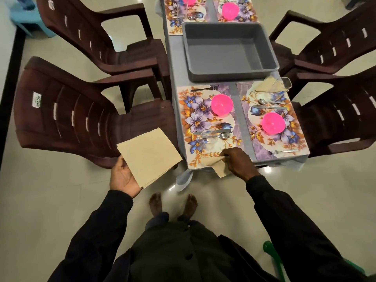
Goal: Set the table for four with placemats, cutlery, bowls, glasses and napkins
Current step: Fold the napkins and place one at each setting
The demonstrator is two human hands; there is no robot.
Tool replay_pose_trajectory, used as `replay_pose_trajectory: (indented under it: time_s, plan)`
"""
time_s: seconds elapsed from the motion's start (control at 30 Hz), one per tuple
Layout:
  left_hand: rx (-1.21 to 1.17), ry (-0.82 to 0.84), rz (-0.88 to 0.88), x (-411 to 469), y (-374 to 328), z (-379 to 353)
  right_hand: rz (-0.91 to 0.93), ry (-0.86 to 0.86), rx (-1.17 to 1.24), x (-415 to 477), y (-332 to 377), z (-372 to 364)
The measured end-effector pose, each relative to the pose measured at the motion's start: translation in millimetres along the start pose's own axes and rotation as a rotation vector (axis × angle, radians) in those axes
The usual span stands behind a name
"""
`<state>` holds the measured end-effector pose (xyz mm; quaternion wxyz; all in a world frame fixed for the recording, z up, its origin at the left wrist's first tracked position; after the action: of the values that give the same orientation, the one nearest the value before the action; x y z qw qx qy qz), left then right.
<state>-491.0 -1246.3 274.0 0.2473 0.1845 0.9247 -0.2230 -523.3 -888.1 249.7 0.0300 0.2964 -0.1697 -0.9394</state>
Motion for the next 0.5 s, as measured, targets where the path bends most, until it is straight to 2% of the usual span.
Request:
replay_pose_trajectory:
  time_s: [0.17,0.33,0.5]
  plan:
    - [-0.012,0.004,0.006,-6,-5,1,0.033,0.022,-0.036,13,4,-7]
    - [-0.018,-0.030,0.006,-3,-8,0,-0.027,0.027,0.105,24,1,-10]
    - [-0.017,-0.021,0.005,4,-9,-1,-0.026,0.006,0.107,30,6,-13]
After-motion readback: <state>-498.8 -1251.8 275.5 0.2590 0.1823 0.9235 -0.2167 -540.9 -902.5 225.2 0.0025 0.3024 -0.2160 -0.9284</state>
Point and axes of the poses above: each hand's wrist, its own x-axis towards the middle knuckle, its own z-axis out of the back of the hand, y = z × x, the point moved 2 cm from there along x, towards the middle knuckle, and after that the axes turned 14 degrees about y, right-handed, at the moved point
